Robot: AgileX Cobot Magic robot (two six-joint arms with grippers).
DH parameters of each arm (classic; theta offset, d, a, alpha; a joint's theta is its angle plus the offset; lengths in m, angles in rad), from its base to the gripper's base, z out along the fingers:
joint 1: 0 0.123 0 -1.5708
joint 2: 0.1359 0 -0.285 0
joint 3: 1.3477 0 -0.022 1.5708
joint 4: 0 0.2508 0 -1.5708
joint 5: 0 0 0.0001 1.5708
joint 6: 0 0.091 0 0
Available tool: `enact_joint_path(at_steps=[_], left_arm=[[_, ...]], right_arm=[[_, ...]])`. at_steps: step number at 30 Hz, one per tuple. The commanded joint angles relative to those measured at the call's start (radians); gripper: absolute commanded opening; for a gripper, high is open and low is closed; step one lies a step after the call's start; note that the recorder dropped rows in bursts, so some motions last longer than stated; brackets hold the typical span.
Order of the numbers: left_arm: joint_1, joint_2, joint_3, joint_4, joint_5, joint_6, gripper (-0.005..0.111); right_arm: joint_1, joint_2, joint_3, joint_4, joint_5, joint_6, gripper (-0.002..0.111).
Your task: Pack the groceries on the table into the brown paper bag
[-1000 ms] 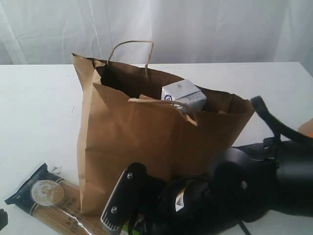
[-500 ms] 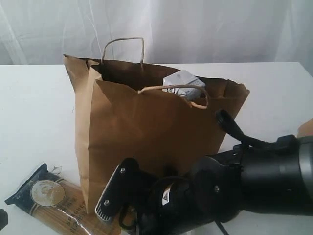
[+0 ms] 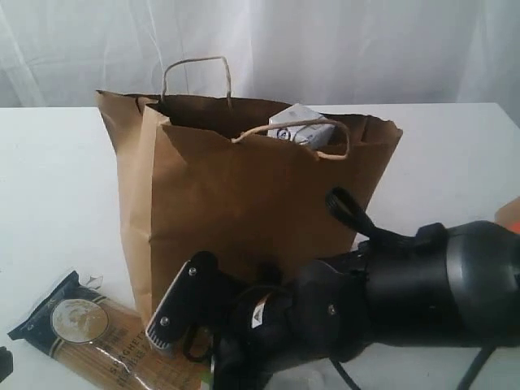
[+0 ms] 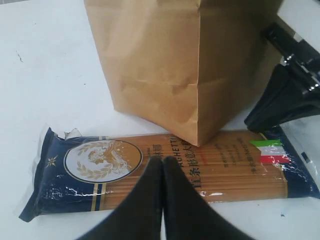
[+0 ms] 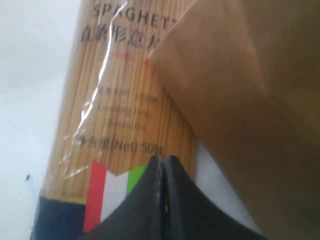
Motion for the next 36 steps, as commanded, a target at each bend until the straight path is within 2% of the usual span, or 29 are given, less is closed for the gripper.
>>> enact_joint_path(at_steps=[1, 12, 21, 36], left_arm=[[-0.003, -0.008, 0.004, -0.002, 0.0, -0.005, 0.0], [-0.003, -0.008, 0.004, -0.002, 0.0, -0.005, 0.0], [-0.003, -0.008, 0.004, -0.002, 0.0, -0.005, 0.0], [-0.003, -0.008, 0.004, -0.002, 0.0, -0.005, 0.0]], right_arm=[[-0.001, 0.046, -0.075, -0.004, -0.034, 0.0, 0.0], [-0.002, 0.155, -0.109, 0.0, -0.175, 0.023, 0.0], [-0.002, 0.193, -0.18, 0.0, -0.163, 0.023, 0.0], [0.012, 0.135, -0.18, 0.002, 0.14, 0.027, 0.0]])
